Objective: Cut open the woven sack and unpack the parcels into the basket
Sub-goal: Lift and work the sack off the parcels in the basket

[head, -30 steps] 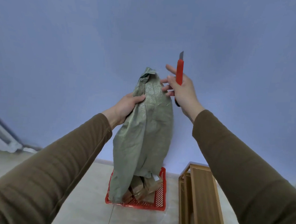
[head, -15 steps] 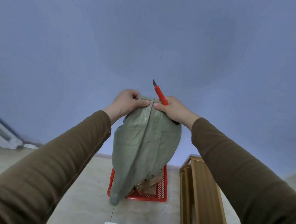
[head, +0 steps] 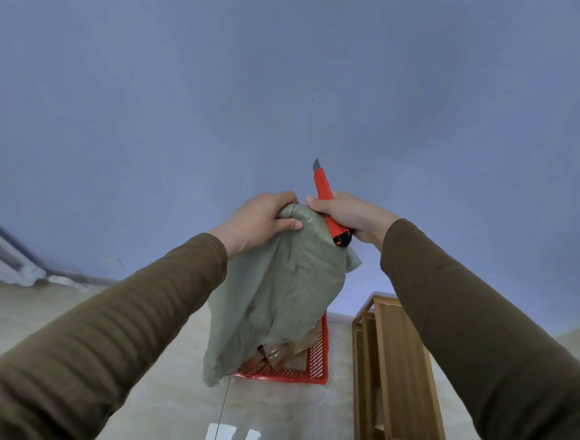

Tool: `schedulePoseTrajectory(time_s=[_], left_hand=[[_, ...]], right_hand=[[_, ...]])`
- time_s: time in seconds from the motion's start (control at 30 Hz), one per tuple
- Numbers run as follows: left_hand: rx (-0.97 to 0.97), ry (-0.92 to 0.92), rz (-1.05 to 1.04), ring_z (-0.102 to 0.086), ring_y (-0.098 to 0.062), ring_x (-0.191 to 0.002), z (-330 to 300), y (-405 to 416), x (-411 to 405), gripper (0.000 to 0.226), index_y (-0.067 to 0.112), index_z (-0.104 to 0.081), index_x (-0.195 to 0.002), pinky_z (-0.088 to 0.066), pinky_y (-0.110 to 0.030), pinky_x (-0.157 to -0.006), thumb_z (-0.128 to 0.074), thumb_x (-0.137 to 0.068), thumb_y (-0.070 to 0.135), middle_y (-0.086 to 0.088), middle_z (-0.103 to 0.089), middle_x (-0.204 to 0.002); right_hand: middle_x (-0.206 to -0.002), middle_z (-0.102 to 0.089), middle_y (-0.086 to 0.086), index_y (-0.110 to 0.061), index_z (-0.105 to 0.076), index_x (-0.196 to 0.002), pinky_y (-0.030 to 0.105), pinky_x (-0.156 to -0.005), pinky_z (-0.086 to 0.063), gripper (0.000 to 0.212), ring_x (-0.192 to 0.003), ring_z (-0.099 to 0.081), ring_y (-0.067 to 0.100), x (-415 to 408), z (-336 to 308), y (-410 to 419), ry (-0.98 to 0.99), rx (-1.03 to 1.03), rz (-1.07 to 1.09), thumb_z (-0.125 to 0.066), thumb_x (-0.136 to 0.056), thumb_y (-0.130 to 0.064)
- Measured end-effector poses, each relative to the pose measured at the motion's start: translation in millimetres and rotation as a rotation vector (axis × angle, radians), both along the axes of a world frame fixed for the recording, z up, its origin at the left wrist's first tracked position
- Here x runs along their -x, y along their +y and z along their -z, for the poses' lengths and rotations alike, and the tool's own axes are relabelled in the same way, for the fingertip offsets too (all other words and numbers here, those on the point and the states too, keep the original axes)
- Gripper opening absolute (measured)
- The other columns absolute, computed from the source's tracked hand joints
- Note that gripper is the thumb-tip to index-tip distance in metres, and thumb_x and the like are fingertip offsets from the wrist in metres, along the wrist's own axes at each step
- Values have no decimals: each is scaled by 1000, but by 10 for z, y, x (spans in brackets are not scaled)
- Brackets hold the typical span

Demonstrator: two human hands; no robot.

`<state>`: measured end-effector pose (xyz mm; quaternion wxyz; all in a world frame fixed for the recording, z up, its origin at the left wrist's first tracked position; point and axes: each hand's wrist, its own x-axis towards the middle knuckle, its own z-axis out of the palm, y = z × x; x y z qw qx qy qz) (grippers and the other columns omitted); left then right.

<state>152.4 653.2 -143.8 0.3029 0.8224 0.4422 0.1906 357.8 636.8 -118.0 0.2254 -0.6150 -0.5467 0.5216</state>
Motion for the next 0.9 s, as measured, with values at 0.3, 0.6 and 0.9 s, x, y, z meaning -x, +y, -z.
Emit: schedulePoseTrajectory(time_s=[0.3,0.6,0.9], left_hand=[[297,-159,-139,-62,-17,-69,-27,95,78,43,3,-68,-83,-47,-31,-71,-75,-92,45,-4,-68,-75],[-178,-93,-246,-53,-21,-124,231,8,147,60,35,-47,-145,-46,-40,-105,-64,-92,58,-3,-49,-138],[40,-268,-89,-39,-9,-135,544,-128,37,102,35,-33,-157,-28,-9,-109,-91,-74,34,3,-27,-148]], right_hand=[[-166,-33,6,-23,-23,-166,35,-125,-20,61,-154,-26,20,9,120,-304,-343,-389,-367,-49,-110,-29],[-134,-65,9,-21,-52,-139,53,-113,-45,34,-126,-62,27,19,526,-93,97,-256,166,-56,-106,-29],[-100,-80,17,-2,-64,-119,38,-71,-65,28,-89,-80,28,71,528,-61,598,102,284,-55,-108,-26]])
